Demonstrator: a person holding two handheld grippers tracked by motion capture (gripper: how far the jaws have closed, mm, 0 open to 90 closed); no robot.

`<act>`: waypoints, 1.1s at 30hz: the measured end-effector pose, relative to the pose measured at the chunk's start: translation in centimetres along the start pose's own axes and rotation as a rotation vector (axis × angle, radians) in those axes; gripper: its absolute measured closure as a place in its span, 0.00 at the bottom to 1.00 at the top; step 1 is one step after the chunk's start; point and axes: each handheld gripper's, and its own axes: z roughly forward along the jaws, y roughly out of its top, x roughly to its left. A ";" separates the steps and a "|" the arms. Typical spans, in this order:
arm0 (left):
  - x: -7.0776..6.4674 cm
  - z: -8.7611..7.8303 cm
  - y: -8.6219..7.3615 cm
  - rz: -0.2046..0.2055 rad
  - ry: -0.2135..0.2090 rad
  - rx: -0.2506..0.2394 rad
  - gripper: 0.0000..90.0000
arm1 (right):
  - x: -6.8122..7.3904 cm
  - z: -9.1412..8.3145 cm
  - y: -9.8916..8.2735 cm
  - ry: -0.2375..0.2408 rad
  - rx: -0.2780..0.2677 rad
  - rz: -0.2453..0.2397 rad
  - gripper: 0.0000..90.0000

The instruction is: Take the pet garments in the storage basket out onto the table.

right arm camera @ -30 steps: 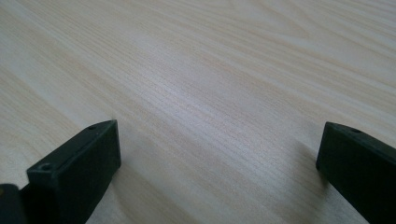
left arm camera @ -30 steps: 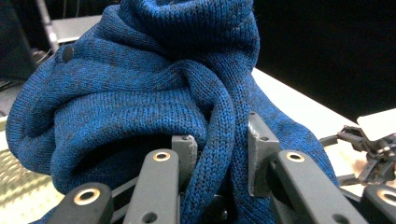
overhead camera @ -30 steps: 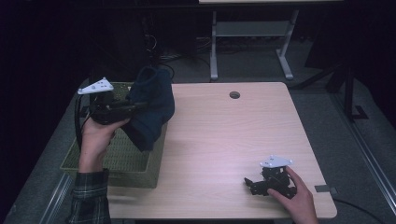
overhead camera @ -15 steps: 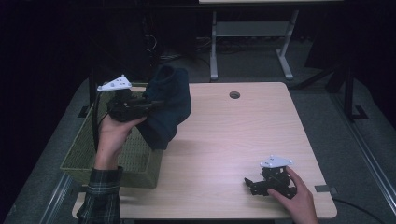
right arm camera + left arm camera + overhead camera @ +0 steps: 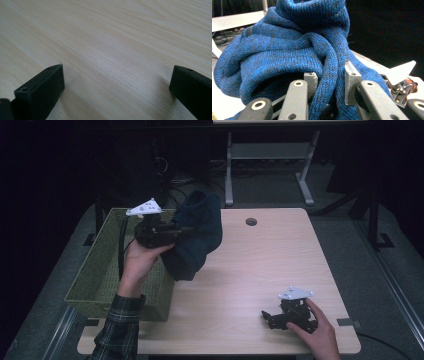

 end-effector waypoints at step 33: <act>-2.6 10.1 -1.0 0.026 -0.092 0.059 0.78 | 0.0 0.0 0.0 0.002 -0.002 -0.003 0.00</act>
